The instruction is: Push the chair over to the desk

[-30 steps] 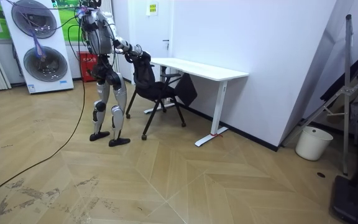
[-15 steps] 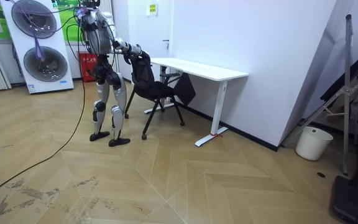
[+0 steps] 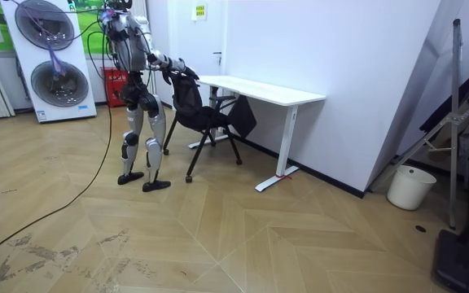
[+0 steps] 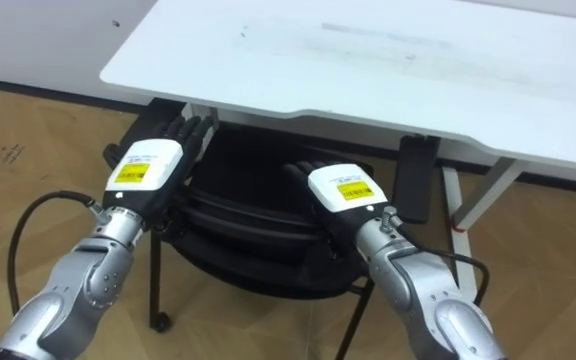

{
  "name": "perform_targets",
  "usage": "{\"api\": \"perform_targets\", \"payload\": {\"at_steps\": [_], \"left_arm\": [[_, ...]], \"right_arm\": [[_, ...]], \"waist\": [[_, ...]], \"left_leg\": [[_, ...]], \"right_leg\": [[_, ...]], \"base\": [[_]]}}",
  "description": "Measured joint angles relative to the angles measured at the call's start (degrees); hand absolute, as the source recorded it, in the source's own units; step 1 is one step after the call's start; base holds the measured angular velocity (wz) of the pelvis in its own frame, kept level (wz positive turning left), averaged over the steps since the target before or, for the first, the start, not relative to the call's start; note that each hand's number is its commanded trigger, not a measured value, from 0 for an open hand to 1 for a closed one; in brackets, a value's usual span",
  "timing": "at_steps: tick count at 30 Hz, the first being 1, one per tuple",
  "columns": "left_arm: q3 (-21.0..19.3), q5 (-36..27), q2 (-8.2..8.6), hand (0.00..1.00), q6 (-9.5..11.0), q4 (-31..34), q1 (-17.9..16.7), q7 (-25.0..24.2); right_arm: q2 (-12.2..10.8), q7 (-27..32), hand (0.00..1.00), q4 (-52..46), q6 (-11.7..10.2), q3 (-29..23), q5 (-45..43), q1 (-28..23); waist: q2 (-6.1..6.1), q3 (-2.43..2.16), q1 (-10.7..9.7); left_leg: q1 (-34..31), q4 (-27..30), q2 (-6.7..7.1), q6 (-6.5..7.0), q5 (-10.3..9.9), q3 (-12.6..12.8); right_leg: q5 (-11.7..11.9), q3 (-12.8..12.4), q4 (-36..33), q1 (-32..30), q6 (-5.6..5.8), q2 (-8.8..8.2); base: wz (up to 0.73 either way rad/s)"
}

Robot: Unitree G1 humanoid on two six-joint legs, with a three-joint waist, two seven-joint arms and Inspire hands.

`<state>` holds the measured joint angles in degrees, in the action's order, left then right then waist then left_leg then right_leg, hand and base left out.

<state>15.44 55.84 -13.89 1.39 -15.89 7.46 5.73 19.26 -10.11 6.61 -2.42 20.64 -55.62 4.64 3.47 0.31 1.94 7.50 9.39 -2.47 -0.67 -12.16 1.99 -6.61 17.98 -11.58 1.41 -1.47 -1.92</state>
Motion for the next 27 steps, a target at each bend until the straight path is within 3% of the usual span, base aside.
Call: {"api": "perform_targets", "payload": {"at_steps": [12, 15, 18, 19, 21, 22, 23, 24, 26, 27], "left_arm": [[-0.1, -0.1, 0.16, 0.00, -2.3, 1.4, -0.1, -1.7], [-1.3, -1.4, -0.27, 0.00, -1.6, 1.5, -0.1, -2.1], [-3.9, -1.7, -1.60, 0.00, -1.1, 4.1, -0.1, -3.7], [-6.3, -1.3, -2.57, 0.00, -0.7, 6.9, -0.1, -4.2], [-9.7, -1.0, -6.25, 0.00, 0.9, 9.3, -0.1, -4.9], [-12.1, -1.0, -8.83, 0.00, 1.9, 11.0, -0.1, -4.9], [-17.2, -1.1, -9.94, 0.00, 2.6, 16.2, 0.0, -4.7], [-20.0, -1.2, -10.45, 0.00, 3.1, 18.8, 0.2, -3.6], [-31.2, -2.0, -14.20, 0.00, 5.9, 26.2, 3.2, 3.7], [-33.9, -2.8, -15.20, 0.00, 6.4, 27.0, 3.7, 5.9]], "right_arm": [[-1.8, 0.0, 0.00, 0.0, -0.2, -2.8, 3.6, -0.2], [-1.7, 0.0, 0.00, 0.0, -2.1, -4.9, 4.1, -0.2], [-1.2, 0.0, 0.00, -0.8, -5.5, -9.2, 4.3, -0.2], [0.5, 0.0, 0.00, -1.5, -7.5, -10.9, 4.6, -0.2], [3.4, 0.0, 0.00, -4.5, -9.3, -13.4, 4.9, -0.6], [5.2, 0.0, 0.00, -8.2, -11.0, -17.2, 4.8, -1.8], [7.3, 1.9, 0.00, -11.4, -11.7, -21.8, 6.5, -1.9], [7.9, 3.7, 0.00, -12.8, -11.8, -25.1, 7.9, -1.8], [9.1, 12.5, 0.00, -17.3, -10.7, -39.8, 11.3, 0.1], [9.4, 14.4, 0.00, -18.1, -10.3, -42.9, 12.8, 0.5]], "waist": [[-0.86, -0.07, -0.7], [-0.86, -0.07, -1.2], [-0.91, -0.07, -2.0], [-0.90, -0.07, -2.2], [-1.20, 0.13, -2.0], [-1.33, 0.21, -2.0], [-1.45, 0.29, -2.0], [-1.57, 0.34, -2.0], [-2.37, 0.32, -2.1], [-2.72, 0.16, -2.1]], "left_leg": [[0.0, -0.1, 0.02, 0.01, 0.0, 0.3], [0.0, 0.0, 0.02, 0.02, 0.0, 0.3], [-0.4, 0.2, 0.00, 0.06, 0.0, 0.5], [-0.5, 0.3, 0.00, 0.07, 0.0, 0.6], [-0.5, 0.3, -0.06, 0.11, 0.1, 0.8], [-0.9, 0.4, -0.15, 0.14, 0.1, 0.9], [-1.1, 0.4, -0.20, 0.20, 0.1, 1.0], [-1.0, 0.4, -0.19, 0.20, 0.1, 1.1], [-1.0, 0.1, -0.03, 0.20, 0.1, 1.4], [-0.9, 0.0, -0.01, 0.21, 0.1, 1.6]], "right_leg": [[0.1, -0.2, 0.1, 0.0, 0.08, -0.02], [0.1, -0.2, 0.1, -0.1, 0.06, -0.03], [0.3, -0.3, 0.1, -0.4, 0.05, -0.03], [0.4, -0.3, 0.1, -0.4, 0.05, -0.07], [0.6, -0.4, 0.3, -0.4, -0.02, -0.06], [1.1, -0.5, 1.1, -0.4, -0.03, -0.05], [1.4, -0.5, 1.4, -0.5, -0.03, -0.02], [1.4, -0.5, 1.6, -0.4, 0.02, 0.08], [1.4, -0.7, 2.0, -0.4, 0.24, 0.22], [1.4, -0.9, 2.1, -0.4, 0.31, 0.22]], "base": [[-0.01], [0.00], [0.00], [0.00], [-0.04], [-0.05], [-0.03], [0.00], [-0.02], [-0.13]]}}
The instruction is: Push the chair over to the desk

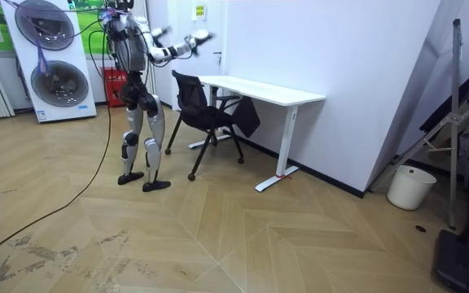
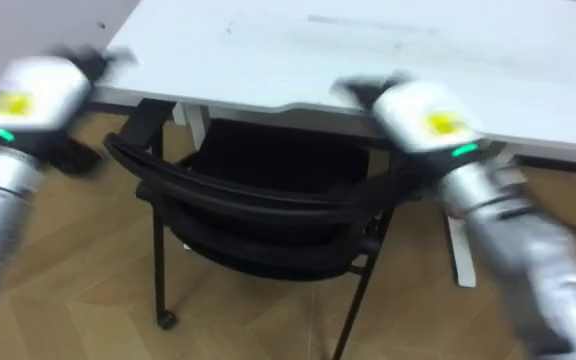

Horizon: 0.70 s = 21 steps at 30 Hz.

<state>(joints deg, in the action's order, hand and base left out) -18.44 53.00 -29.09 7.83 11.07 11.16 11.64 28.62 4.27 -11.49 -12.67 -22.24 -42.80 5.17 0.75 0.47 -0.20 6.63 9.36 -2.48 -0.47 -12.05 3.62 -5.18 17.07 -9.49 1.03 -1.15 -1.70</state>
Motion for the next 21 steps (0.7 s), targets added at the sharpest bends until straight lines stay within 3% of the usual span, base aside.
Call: {"api": "perform_targets", "payload": {"at_steps": [1, 2, 3, 5, 8, 13, 15, 16, 17, 18, 19, 20, 21], "left_arm": [[-4.8, -1.8, -1.49, 0.00, 0.7, 0.4, 0.0, 4.1], [-9.6, -2.7, -2.06, 0.00, 0.7, 0.4, -1.5, 7.3], [-11.8, -2.7, -2.20, 0.00, 0.8, 0.4, -2.8, 8.6], [-18.8, -2.6, -2.24, 0.00, 0.4, 0.4, -7.7, 11.5], [-22.2, -2.9, -2.18, 0.00, -0.4, 0.4, -9.3, 13.3], [-23.9, -5.3, -2.01, 0.00, -0.3, 0.4, -14.8, 17.0], [-24.2, -8.4, -0.47, 0.00, -0.3, 0.3, -17.0, 19.4], [-24.1, -11.4, 1.41, 0.00, -0.5, 0.2, -18.9, 21.1], [-24.0, -14.8, 3.84, 0.00, -0.7, -0.1, -21.1, 22.5], [-24.0, -16.2, 5.20, 0.00, -0.8, -0.5, -22.3, 23.2], [-23.9, -18.9, 8.51, 0.00, -1.1, -1.9, -25.4, 24.2], [-23.7, -20.2, 10.04, 0.00, -1.1, -3.3, -26.8, 24.8], [-22.5, -23.3, 12.84, 0.00, -1.5, -7.2, -29.1, 25.8]], "right_arm": [[0.5, 3.6, 0.00, -1.9, 0.4, -5.4, 2.9, -0.1], [1.1, 7.1, 0.00, -3.2, 0.3, -9.4, 5.6, -1.2], [1.4, 8.7, 0.00, -3.2, 0.0, -11.0, 6.4, -2.1], [1.6, 12.9, 0.00, -3.1, 0.5, -16.9, 8.5, -6.5], [1.6, 16.3, 0.00, -2.6, 2.2, -20.2, 11.7, -9.7], [1.4, 24.0, 0.00, -2.6, 2.5, -22.7, 15.6, -12.0], [0.2, 27.3, 0.00, -3.0, 2.6, -23.2, 18.8, -15.3], [-0.9, 29.5, 0.00, -3.3, 2.6, -23.1, 22.5, -18.0], [-3.0, 31.1, 0.00, -3.3, 2.7, -22.8, 26.1, -20.7], [-4.5, 31.7, 0.00, -3.3, 2.7, -22.8, 27.8, -22.2], [-7.8, 32.7, 0.00, -3.0, 2.8, -22.4, 32.0, -25.2], [-9.4, 33.1, 0.00, -2.6, 2.9, -21.9, 34.2, -26.6], [-12.6, 33.5, 0.00, -1.9, 3.7, -20.9, 38.4, -28.8]], "waist": [[-0.72, -0.44, -0.3], [-1.48, -0.71, -0.7], [-1.79, -0.91, -0.8], [-2.01, -0.95, -0.8], [-1.54, -0.61, -1.7], [-1.73, -0.76, -2.9], [-1.87, -1.01, -2.8], [-2.12, -1.07, -2.7], [-2.31, -1.10, -2.6], [-2.36, -1.13, -2.6], [-2.58, -1.13, -2.3], [-2.77, -1.09, -2.3], [-3.28, -1.12, -2.2]], "left_leg": [[0.4, -0.1, 0.06, 0.00, 0.0, 1.2], [1.2, -0.2, 0.16, 0.00, 0.0, 1.6], [1.7, -0.2, 0.20, 0.00, 0.0, 2.0], [2.8, -0.4, 0.26, 0.00, 0.0, 2.7], [3.0, -0.7, 0.17, 0.00, 0.0, 2.9], [2.6, -0.8, 0.13, 0.04, -0.2, 4.1], [2.6, -1.0, 0.15, 0.04, -0.2, 4.1], [2.8, -1.1, 0.18, 0.04, -0.2, 4.1], [2.8, -1.2, 0.19, 0.04, -0.2, 4.1], [2.8, -1.2, 0.18, 0.04, -0.2, 4.1], [2.9, -1.2, 0.16, 0.04, -0.2, 4.3], [2.9, -1.2, 0.15, 0.04, -0.2, 4.4], [3.0, -1.2, 0.13, 0.05, -0.2, 4.6]], "right_leg": [[-0.1, -0.4, 0.1, 0.2, 0.21, -0.02], [-0.3, -0.8, 0.1, 0.9, 0.48, -0.03], [-0.4, -1.2, 0.1, 1.1, 0.59, 0.00], [-0.9, -2.2, -0.1, 1.6, 0.64, 0.12], [-1.1, -2.5, -0.1, 1.6, 0.53, 0.31], [-1.0, -2.9, -0.3, 0.9, 0.61, 0.33], [-1.0, -2.9, -0.2, 0.9, 0.64, 0.31], [-1.0, -2.9, -0.2, 0.9, 0.67, 0.31], [-1.0, -3.0, -0.2, 1.0, 0.68, 0.31], [-1.1, -3.0, -0.2, 0.9, 0.69, 0.31], [-1.1, -3.1, -0.3, 0.9, 0.71, 0.34], [-1.1, -3.3, -0.3, 0.9, 0.71, 0.41], [-1.1, -3.7, -0.3, 0.8, 0.72, 0.52]], "base": [[-0.17], [-0.19], [-0.26], [-0.25], [-0.04], [-0.03], [0.00], [-0.03], [-0.04], [-0.06], [-0.06], [-0.11], [-0.19]]}}
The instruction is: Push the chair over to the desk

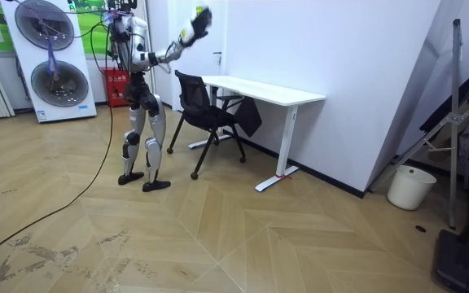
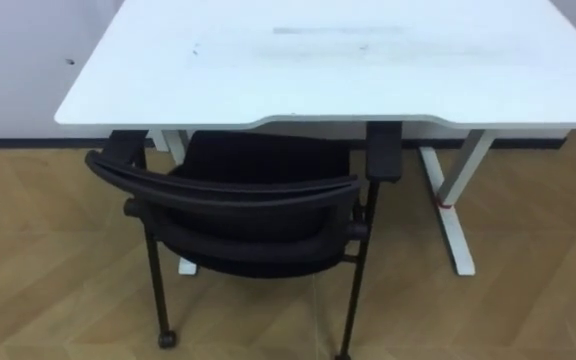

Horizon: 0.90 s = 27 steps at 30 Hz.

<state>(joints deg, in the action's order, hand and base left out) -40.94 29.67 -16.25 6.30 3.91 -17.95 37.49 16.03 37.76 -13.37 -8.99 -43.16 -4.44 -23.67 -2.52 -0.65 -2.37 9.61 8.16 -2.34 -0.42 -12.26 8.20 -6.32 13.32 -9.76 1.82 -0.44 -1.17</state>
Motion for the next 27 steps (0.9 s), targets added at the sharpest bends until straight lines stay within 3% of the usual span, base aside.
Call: {"api": "perform_targets", "payload": {"at_steps": [1, 2, 4, 5, 7, 10, 13, 17, 23, 27], "left_arm": [[2.2, -3.8, 2.64, 0.00, -0.8, -4.9, -2.0, 0.8], [4.7, -8.3, 4.46, 0.00, -1.0, -10.8, -4.0, 1.0], [9.3, -14.4, 6.02, 0.00, -1.3, -19.7, -6.1, 0.9], [10.6, -16.4, 6.58, 0.00, -1.4, -22.4, -6.5, 0.8], [15.1, -23.6, 7.93, 0.00, -1.5, -34.6, -7.8, -0.5], [16.7, -30.5, 10.43, 0.00, -1.4, -47.9, -7.7, -4.5], [18.7, -36.2, 10.90, 0.00, -1.8, -56.5, -8.1, -9.1], [20.7, -37.0, 10.71, 0.00, -4.0, -64.6, -6.5, -15.8], [27.7, -37.1, 10.62, 0.00, -7.7, -67.1, -1.2, -23.5], [29.7, -37.0, 10.71, 0.00, -8.4, -67.4, 3.0, -26.1]], "right_arm": [[-2.8, 0.5, 0.00, 1.7, 0.3, 1.8, 5.5, -2.3], [-4.9, 0.1, 0.00, 4.6, 0.6, 3.8, 11.6, -3.8], [-8.1, -1.3, 0.00, 11.6, 1.2, 6.5, 18.7, -5.6], [-8.9, -2.0, 0.00, 14.1, 1.6, 7.3, 21.3, -5.9], [-10.3, -5.7, 0.00, 27.5, 2.0, 12.0, 30.2, -6.5], [-10.4, -12.7, 0.00, 46.9, 2.9, 15.3, 35.6, -5.3], [-10.3, -18.4, 0.00, 63.2, 3.9, 18.2, 38.0, -2.7], [-10.2, -25.3, 0.00, 76.3, 6.8, 21.9, 37.3, 1.3], [-10.1, -31.9, 0.00, 81.7, 9.9, 27.4, 37.2, 7.6], [-10.1, -35.6, 0.00, 82.5, 10.3, 29.5, 35.3, 11.8]], "waist": [[-0.96, -0.16, 0.7], [-0.87, -0.09, 1.2], [-1.29, -0.06, 0.8], [-1.51, -0.09, 0.8], [-1.62, -0.16, 0.7], [-1.11, -0.32, 0.1], [-0.49, -0.18, -0.4], [0.55, 0.06, -0.7], [1.09, 0.31, -1.0], [1.26, 0.70, -1.6]], "left_leg": [[0.0, -0.2, -0.08, -0.06, -0.1, 0.8], [0.1, -0.4, -0.29, 0.03, -0.4, 1.1], [0.0, -0.5, -0.41, 0.06, -0.9, 1.0], [-0.1, -0.5, -0.62, 0.12, -1.4, 1.0], [-0.1, -0.7, -1.07, 0.38, -2.0, 1.0], [0.1, -0.6, -1.06, 0.44, -2.1, 1.0], [0.2, -0.6, -1.03, 0.45, -2.1, 1.3], [0.2, -0.6, -0.90, 0.52, -2.2, 1.2], [0.2, -0.6, -0.81, 0.60, -2.2, 1.1], [0.1, -0.6, -0.82, 0.58, -2.2, 1.1]], "right_leg": [[0.0, -0.8, -0.1, -0.4, -0.01, 0.21], [0.0, -1.4, -0.5, -1.0, -0.10, 0.38], [-0.6, -1.6, -1.9, -2.0, -0.17, 0.32], [-0.7, -1.6, -2.2, -2.3, -0.18, 0.36], [-1.0, -1.9, -2.9, -2.6, -0.28, 0.56], [-1.3, -1.9, -3.3, -2.4, -0.10, 0.35], [-1.4, -1.9, -3.1, -2.3, -0.02, 0.33], [-1.3, -2.0, -3.3, -2.4, 0.01, 0.43], [-1.2, -1.6, -2.7, -1.9, 0.10, 0.67], [-1.3, -1.4, -2.6, -2.0, 0.03, 0.78]], "base": [[-0.31], [-0.27], [-0.11], [-0.07], [-0.07], [0.02], [0.01], [-0.01], [0.03], [0.01]]}}
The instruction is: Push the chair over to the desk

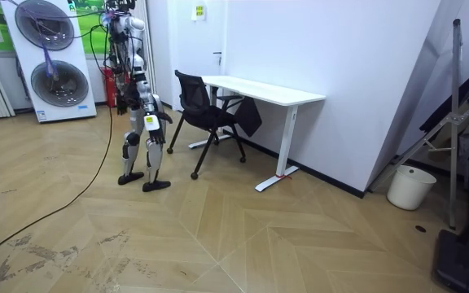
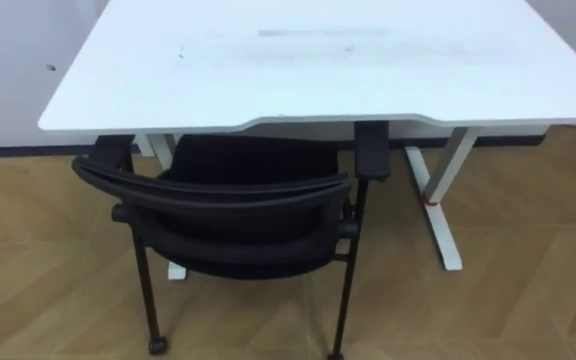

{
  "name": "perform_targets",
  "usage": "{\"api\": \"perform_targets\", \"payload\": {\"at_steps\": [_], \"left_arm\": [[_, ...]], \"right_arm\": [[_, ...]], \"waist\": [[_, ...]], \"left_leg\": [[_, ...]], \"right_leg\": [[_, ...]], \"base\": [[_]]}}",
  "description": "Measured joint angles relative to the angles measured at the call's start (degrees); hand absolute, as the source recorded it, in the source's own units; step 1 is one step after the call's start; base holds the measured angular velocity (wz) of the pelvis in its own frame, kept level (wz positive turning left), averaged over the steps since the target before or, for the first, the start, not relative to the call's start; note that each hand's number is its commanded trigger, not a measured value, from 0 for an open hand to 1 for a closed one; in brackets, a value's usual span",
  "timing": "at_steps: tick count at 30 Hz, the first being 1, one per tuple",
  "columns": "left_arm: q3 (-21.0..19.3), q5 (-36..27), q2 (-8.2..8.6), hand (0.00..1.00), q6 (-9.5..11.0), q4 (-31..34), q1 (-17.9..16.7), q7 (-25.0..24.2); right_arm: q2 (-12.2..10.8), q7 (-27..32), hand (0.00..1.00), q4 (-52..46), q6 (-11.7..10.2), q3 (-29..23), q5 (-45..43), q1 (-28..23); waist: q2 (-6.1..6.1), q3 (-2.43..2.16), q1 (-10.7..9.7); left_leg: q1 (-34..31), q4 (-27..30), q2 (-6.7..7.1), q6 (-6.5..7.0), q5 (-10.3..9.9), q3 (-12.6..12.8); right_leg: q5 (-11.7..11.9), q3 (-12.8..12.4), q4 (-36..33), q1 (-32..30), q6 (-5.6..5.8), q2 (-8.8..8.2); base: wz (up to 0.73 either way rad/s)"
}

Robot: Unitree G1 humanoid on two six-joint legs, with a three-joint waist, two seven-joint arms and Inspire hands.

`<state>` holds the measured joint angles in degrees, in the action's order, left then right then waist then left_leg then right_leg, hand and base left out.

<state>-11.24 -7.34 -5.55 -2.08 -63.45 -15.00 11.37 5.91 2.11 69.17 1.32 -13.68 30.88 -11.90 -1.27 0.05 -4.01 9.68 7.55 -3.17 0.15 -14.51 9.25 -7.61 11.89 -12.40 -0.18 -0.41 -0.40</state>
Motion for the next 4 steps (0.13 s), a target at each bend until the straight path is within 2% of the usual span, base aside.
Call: {"api": "perform_targets", "payload": {"at_steps": [4], "left_arm": [[1.9, 0.2, 0.00, 0.00, -0.1, 0.3, 2.9, -2.7]], "right_arm": [[0.0, -4.6, 0.00, -0.1, 0.1, 3.3, 0.2, 1.7]], "waist": [[0.26, 0.24, -0.3]], "left_leg": [[0.0, 0.0, -0.05, -0.05, 0.0, 0.0]], "right_leg": [[-0.3, 0.0, 0.1, -0.2, 0.04, 0.19]], "base": [[0.01]]}}
